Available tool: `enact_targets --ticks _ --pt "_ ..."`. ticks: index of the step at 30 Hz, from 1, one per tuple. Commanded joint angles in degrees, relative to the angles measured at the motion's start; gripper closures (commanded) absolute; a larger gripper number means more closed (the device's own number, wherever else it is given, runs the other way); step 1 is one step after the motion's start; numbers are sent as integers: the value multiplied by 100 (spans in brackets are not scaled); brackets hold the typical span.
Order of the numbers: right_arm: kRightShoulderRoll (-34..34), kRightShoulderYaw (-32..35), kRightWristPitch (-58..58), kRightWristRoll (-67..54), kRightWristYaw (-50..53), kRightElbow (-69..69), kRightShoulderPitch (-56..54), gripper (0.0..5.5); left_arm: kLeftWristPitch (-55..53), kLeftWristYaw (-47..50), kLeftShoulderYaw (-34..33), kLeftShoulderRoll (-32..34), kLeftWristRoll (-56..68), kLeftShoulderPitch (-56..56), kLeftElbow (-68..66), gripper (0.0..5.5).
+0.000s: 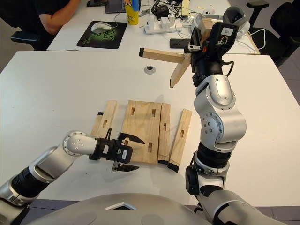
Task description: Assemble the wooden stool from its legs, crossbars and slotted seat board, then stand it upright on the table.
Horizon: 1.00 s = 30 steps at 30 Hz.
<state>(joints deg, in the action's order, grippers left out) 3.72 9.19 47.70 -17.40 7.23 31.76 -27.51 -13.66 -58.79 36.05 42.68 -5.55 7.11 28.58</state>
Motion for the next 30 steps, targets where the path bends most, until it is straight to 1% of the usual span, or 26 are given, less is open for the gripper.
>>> enact_targets --ticks 1,10,15,19,26,30 --pt "-20 -33 104 -62 -42 116 -19 446 -201 396 198 -209 -564 -208 22 104" --pt "-61 -134 178 -44 -83 220 38 446 -480 1117 312 -853 -1398 -165 -421 104" --pt "-89 -167 149 -31 -98 194 22 446 -634 1312 228 -1248 -1421 -42 -751 104" --pt "-89 -152 123 -45 -122 141 -52 446 -571 1440 155 -1315 -1535 131 -1116 104" --pt "-106 -54 109 -123 -183 125 -13 446 -363 1557 -164 -1452 -1397 603 -1829 104" --pt "-270 194 506 -571 -223 361 306 446 -257 1594 -364 -1518 -1270 776 -2047 104"
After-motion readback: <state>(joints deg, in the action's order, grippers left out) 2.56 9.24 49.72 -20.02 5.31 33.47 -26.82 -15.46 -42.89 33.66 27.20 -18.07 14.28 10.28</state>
